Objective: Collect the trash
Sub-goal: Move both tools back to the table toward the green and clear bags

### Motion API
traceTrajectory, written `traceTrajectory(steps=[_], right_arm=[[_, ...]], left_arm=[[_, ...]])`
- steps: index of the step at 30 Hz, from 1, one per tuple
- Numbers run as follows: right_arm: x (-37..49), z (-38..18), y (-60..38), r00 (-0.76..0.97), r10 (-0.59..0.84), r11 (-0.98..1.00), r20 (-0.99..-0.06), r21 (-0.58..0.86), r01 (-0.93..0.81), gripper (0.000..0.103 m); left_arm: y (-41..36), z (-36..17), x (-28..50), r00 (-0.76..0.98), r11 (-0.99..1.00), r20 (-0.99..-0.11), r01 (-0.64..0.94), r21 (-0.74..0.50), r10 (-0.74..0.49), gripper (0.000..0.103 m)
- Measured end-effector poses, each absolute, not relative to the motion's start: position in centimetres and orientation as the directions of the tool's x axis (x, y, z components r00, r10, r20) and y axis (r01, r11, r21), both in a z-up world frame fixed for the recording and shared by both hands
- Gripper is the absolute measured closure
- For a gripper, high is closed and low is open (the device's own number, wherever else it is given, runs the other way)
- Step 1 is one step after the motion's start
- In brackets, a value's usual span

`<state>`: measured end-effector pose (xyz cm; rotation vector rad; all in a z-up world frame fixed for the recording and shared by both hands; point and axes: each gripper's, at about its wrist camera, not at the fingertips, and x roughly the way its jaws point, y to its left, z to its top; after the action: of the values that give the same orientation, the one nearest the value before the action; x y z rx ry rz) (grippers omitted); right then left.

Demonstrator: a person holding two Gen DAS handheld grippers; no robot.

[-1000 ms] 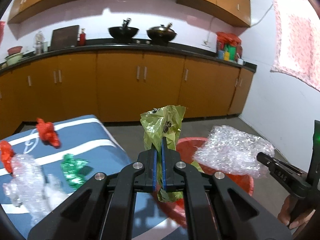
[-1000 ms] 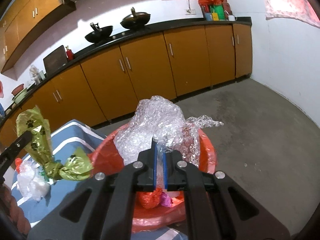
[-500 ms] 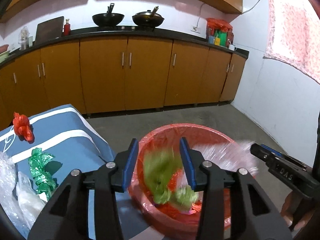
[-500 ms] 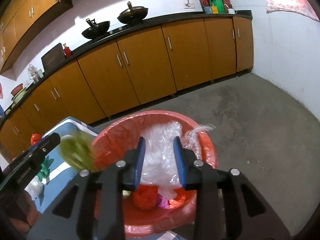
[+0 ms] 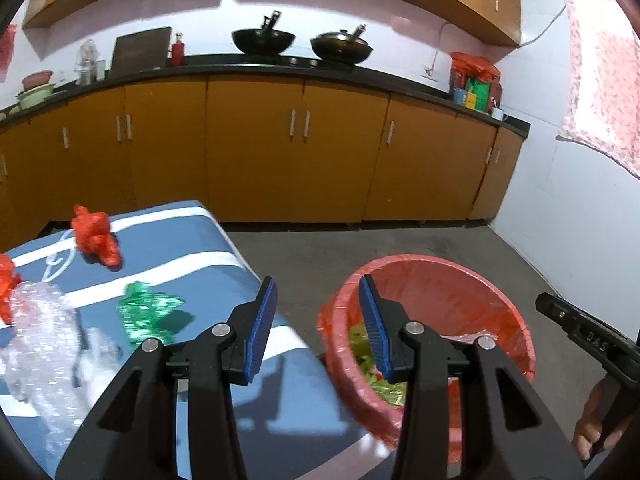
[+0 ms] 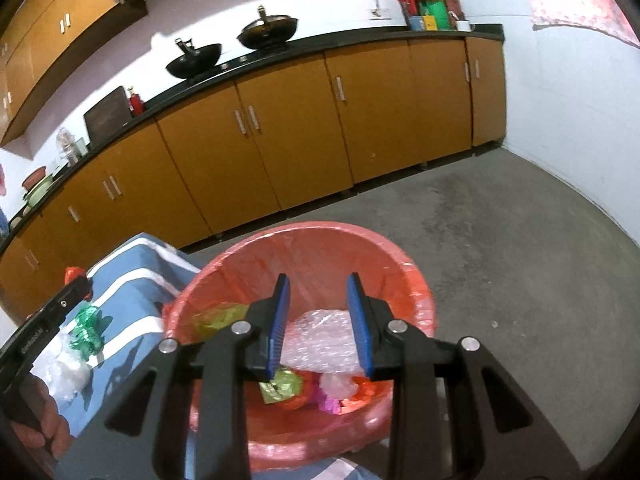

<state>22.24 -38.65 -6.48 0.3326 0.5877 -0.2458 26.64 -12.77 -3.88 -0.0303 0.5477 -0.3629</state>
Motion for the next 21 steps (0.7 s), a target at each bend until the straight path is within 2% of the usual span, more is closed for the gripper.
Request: traceTrajectory(steps=[9,15,21], right_arm=[[24.1,-5.5,-31.3,0.815,-0.007,0.957,-0.579,0.232,0.173,0.072],[25.3,-5.2,-24.9,0.807,0.095,0.973,-0.583,0.227,0.05,0.072],[27.2,-5.7,-18.2,0.77,0.184,0.976,-0.611,0.208,-0.068,0.072]], left_arm=[[-4.6,-1.8,23.7,0.871,0.973,-0.434,0.219,-0.079,-0.231,0.059],[3.2,-1.1,20.8,0.92,0.998,-0.387,0.053,-0.043,-0.066,0.059],[9.3,-2.4,19.5,0.911,0.996,-0.405,-0.091,-0.025,0.073,0.056]])
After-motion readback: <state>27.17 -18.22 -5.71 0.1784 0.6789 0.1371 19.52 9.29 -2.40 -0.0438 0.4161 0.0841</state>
